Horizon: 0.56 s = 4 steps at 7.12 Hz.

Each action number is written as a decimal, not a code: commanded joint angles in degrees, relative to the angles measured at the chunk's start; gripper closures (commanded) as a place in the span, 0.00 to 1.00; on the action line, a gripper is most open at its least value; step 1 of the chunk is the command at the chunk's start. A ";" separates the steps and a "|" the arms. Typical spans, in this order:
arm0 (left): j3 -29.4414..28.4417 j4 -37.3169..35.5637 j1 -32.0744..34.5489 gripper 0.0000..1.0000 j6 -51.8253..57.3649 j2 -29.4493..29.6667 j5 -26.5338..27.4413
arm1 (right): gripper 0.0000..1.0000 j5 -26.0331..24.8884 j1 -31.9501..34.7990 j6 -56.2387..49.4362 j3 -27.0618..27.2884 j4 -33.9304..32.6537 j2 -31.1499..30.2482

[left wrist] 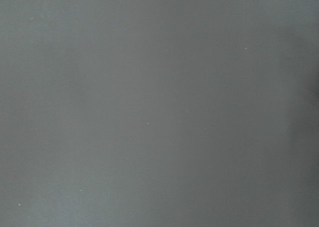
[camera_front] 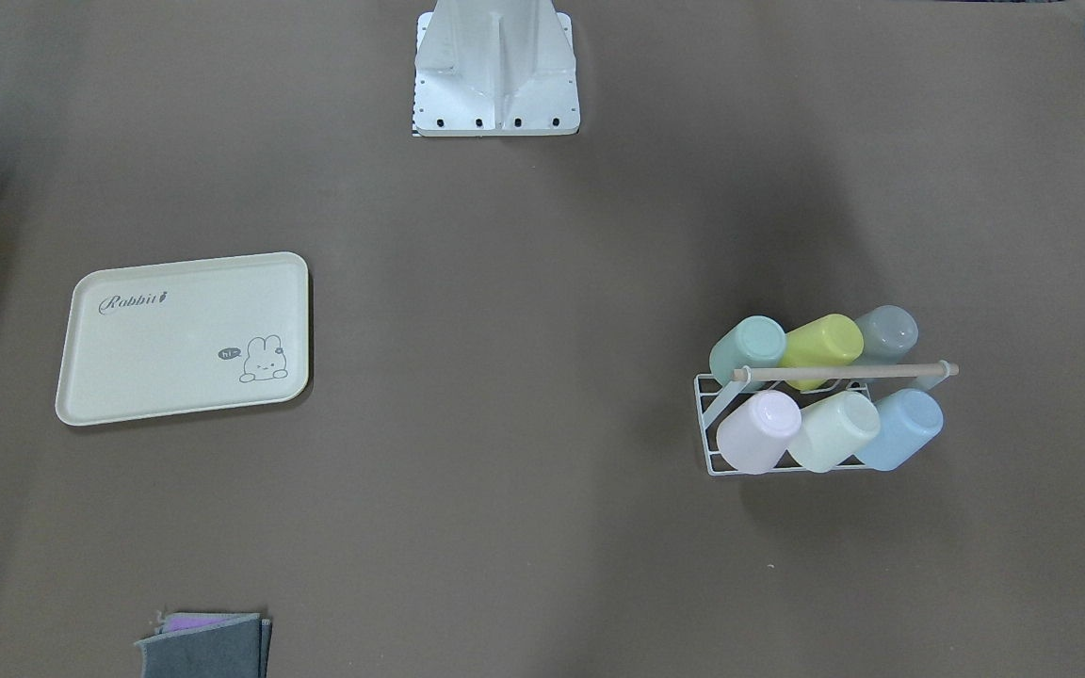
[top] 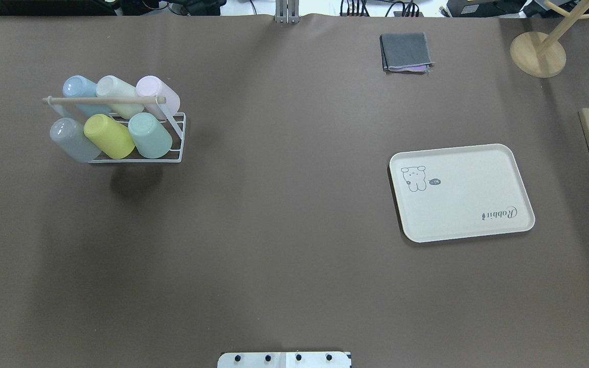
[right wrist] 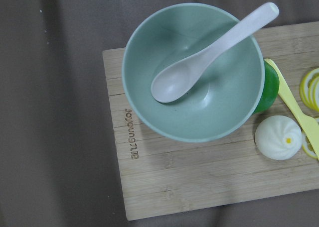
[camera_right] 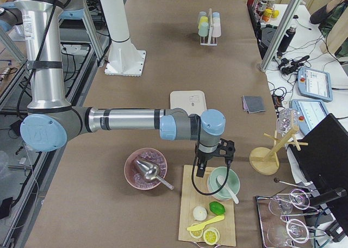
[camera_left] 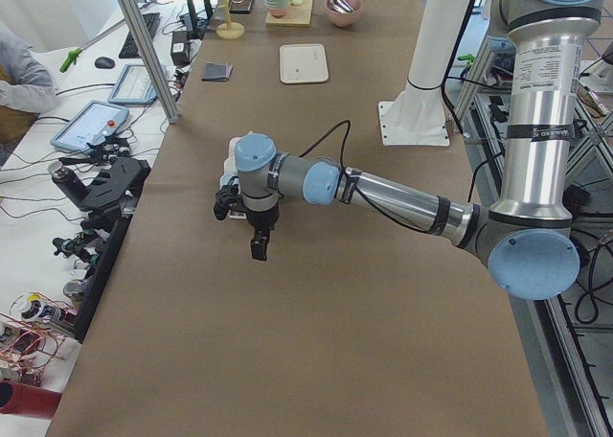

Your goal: Pick up and place green cup on tray

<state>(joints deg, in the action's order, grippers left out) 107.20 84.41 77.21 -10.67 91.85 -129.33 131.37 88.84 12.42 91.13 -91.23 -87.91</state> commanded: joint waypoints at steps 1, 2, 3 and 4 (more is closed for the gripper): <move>1.70 -3.62 -5.03 0.02 0.21 5.24 0.22 | 0.01 -0.06 -3.12 3.28 0.10 5.06 1.33; 2.48 -9.12 -8.01 0.02 0.21 10.92 2.74 | 0.02 0.03 -6.97 13.58 -0.07 10.23 2.04; 4.14 -17.35 -11.17 0.02 0.21 16.46 5.81 | 0.01 0.03 -11.19 22.65 -0.77 17.25 2.39; 4.33 -19.87 -13.21 0.02 0.29 19.74 6.10 | 0.01 0.11 -14.54 25.17 -0.87 21.49 2.40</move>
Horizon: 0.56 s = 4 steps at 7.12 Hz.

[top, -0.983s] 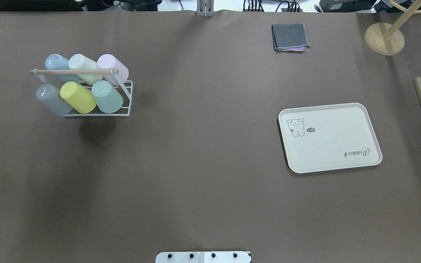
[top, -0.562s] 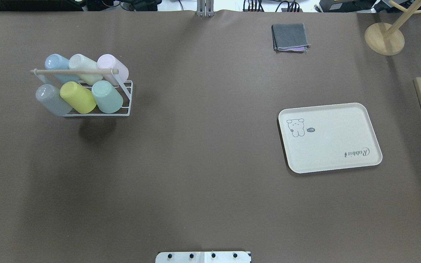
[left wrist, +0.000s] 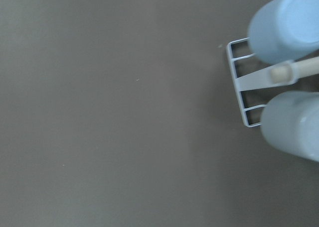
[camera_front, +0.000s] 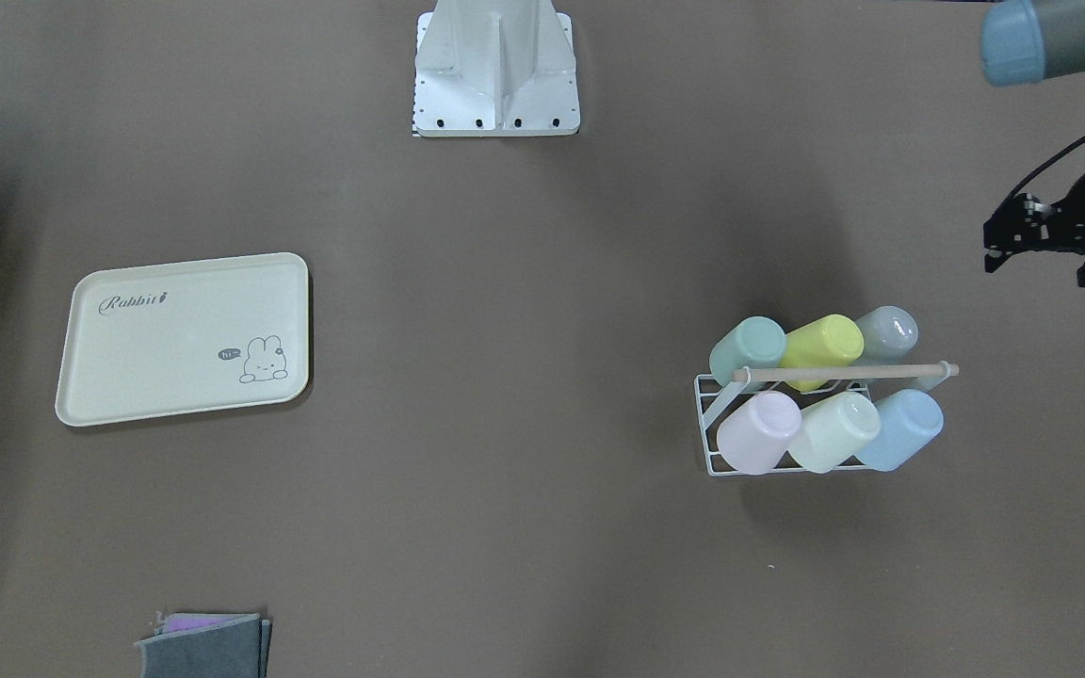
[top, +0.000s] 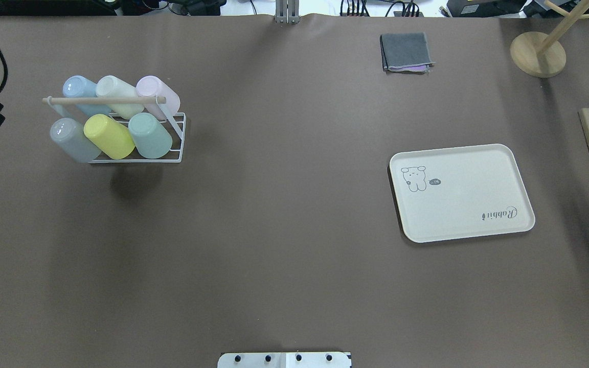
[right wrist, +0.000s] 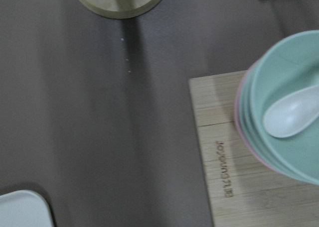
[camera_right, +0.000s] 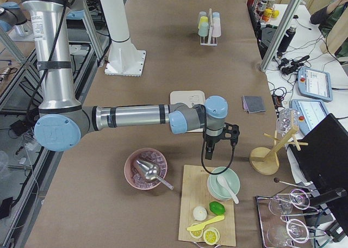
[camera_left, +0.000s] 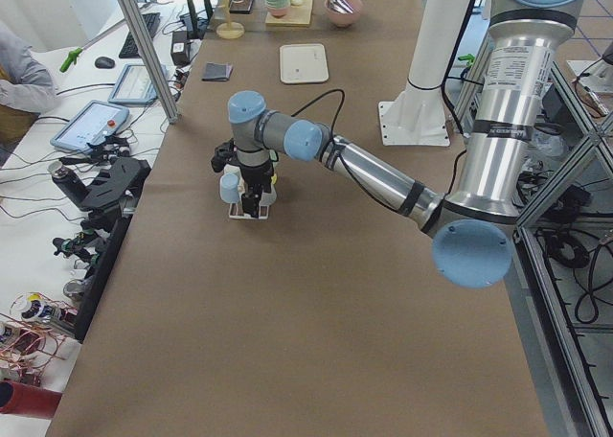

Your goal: Pick up and place green cup on tray

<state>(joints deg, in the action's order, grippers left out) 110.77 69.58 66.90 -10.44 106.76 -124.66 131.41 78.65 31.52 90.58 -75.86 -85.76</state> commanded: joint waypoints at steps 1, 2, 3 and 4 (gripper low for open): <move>0.67 -6.11 -6.31 0.02 0.15 7.21 3.00 | 0.01 0.51 -6.03 5.75 -1.44 8.25 0.59; 0.67 -11.52 -10.17 0.02 4.94 11.67 7.98 | 0.03 2.60 -8.14 6.09 -2.15 10.97 1.29; 1.02 -16.10 -14.22 0.02 10.56 15.20 14.99 | 0.02 2.80 -10.25 6.09 -2.25 12.48 1.30; 0.67 -17.01 -16.78 0.02 13.40 15.58 17.84 | 0.02 2.54 -12.88 6.01 -2.33 13.80 1.30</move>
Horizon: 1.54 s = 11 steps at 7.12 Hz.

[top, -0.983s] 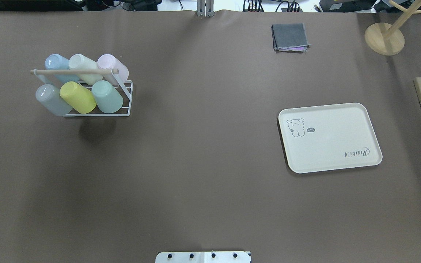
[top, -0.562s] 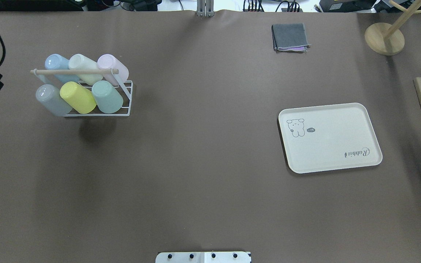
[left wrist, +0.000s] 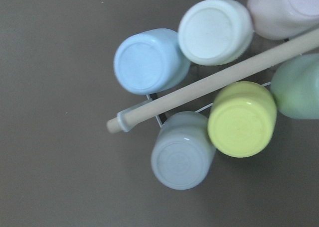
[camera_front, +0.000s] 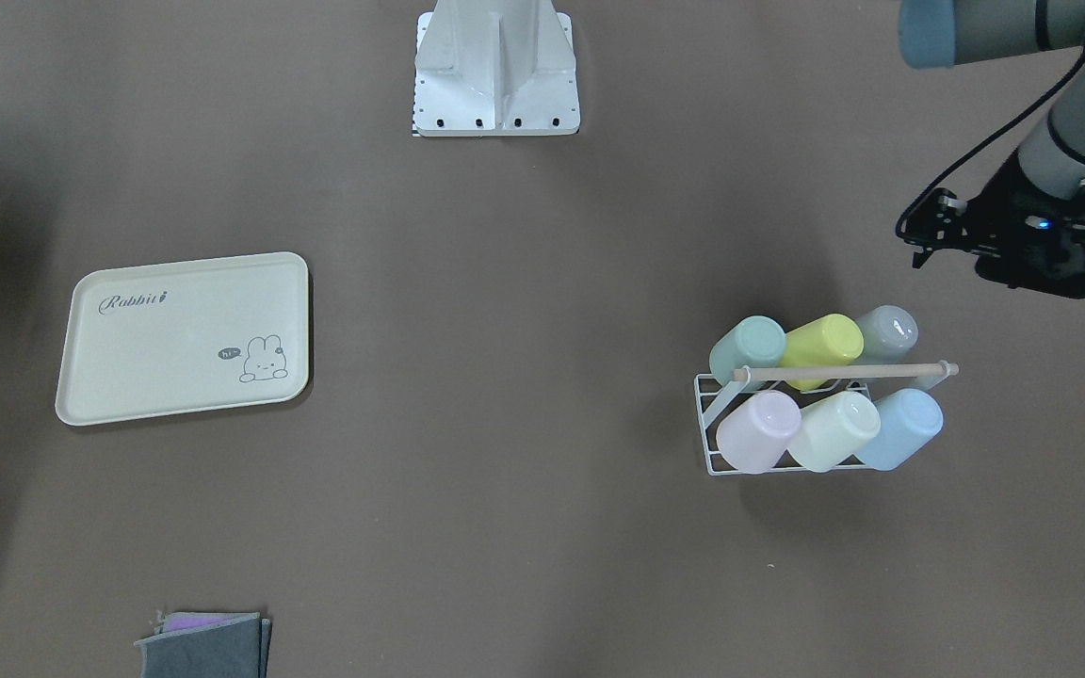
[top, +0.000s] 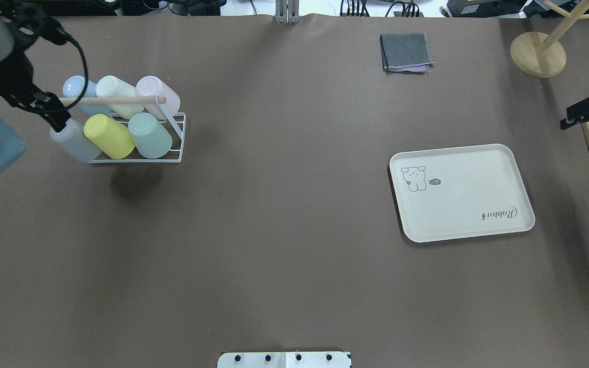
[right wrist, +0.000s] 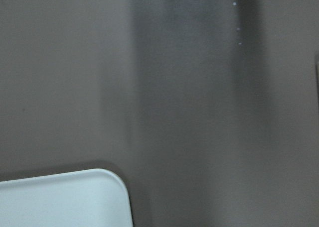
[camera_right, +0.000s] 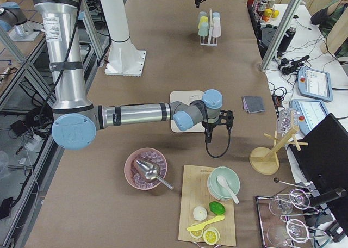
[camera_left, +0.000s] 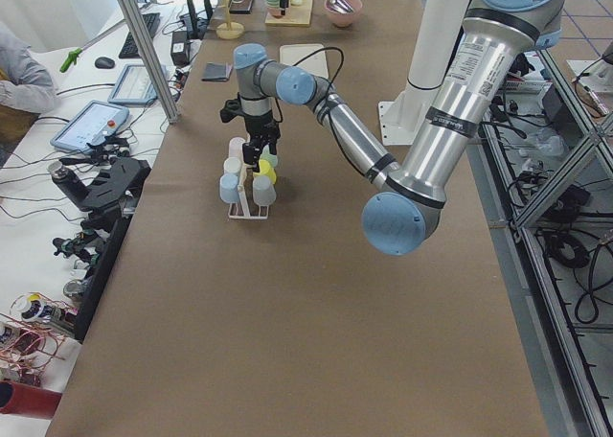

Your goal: Pick up and place green cup on tray

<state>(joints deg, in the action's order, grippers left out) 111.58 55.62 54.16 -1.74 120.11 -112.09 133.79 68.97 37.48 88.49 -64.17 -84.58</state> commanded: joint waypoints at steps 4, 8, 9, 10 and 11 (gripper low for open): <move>-9.00 -14.48 -15.11 0.02 22.72 14.53 26.44 | 0.07 0.59 -8.49 -0.30 -3.05 3.17 0.29; -11.37 -14.05 -21.19 0.02 45.19 15.32 41.84 | 0.34 0.85 -11.40 -0.57 -4.38 3.09 1.87; -13.04 -14.05 -21.63 0.02 45.50 16.46 44.65 | 0.37 1.90 -11.32 -0.65 -4.03 3.09 1.87; -13.49 -14.48 -24.68 0.02 45.77 17.25 45.98 | 0.41 2.61 -11.14 -0.65 -3.85 3.09 1.87; -14.28 -15.01 -28.28 0.02 47.60 17.43 52.00 | 0.41 2.79 -11.05 -0.65 -3.85 3.00 1.70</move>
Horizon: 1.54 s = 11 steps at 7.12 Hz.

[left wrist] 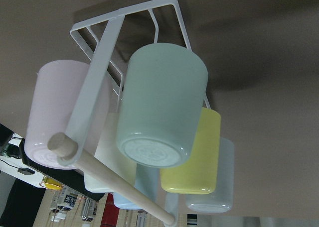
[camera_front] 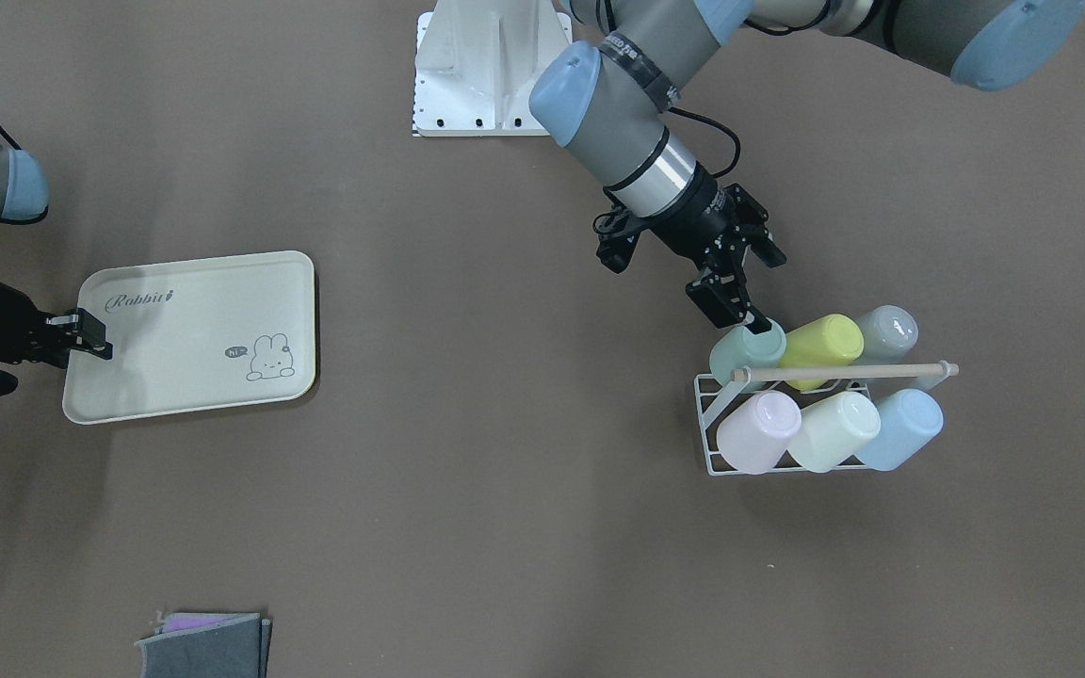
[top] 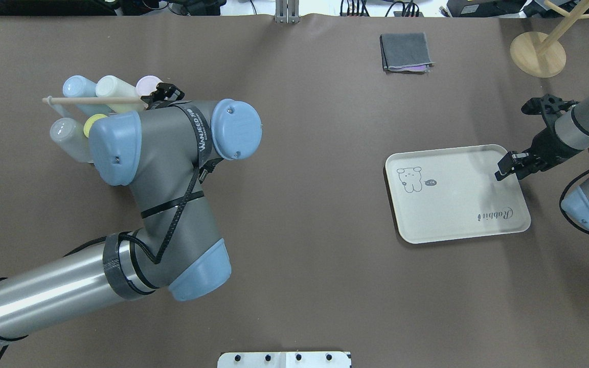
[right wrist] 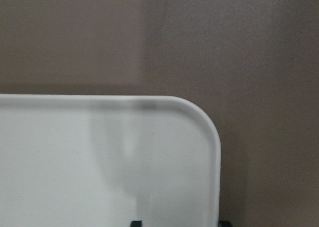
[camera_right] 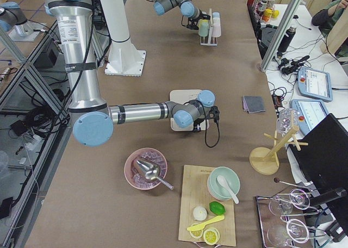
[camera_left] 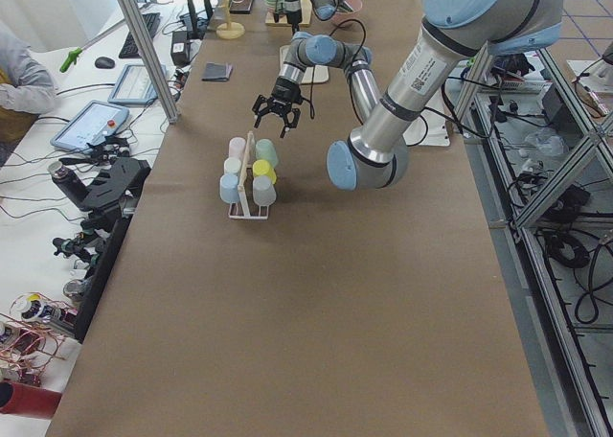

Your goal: Pick up and place green cup on tray

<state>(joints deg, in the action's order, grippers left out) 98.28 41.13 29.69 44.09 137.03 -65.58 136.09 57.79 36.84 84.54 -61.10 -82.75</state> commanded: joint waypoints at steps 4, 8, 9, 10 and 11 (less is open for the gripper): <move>-8.09 -1.41 -6.75 0.02 1.45 0.79 13.97 | 0.42 0.58 0.66 -0.01 0.18 -0.33 -1.18; -13.72 -1.58 -6.84 0.03 -2.78 0.78 16.80 | 0.65 0.32 0.48 -0.01 -0.43 -0.51 -1.01; -15.56 -1.67 -6.84 0.05 -3.99 0.69 19.76 | 0.70 0.32 0.48 -0.01 -0.43 -0.60 -1.01; -16.36 -1.58 -6.84 0.05 -5.75 0.61 20.40 | 0.70 0.23 0.40 0.07 -0.78 -0.60 -0.75; -16.54 -1.67 -6.84 0.05 -6.37 0.00 20.66 | 0.70 0.32 0.40 0.07 -1.31 -0.60 -0.57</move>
<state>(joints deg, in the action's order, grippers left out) 82.41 39.52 22.85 38.91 137.54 -45.71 136.36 58.22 36.88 83.76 -61.69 -83.54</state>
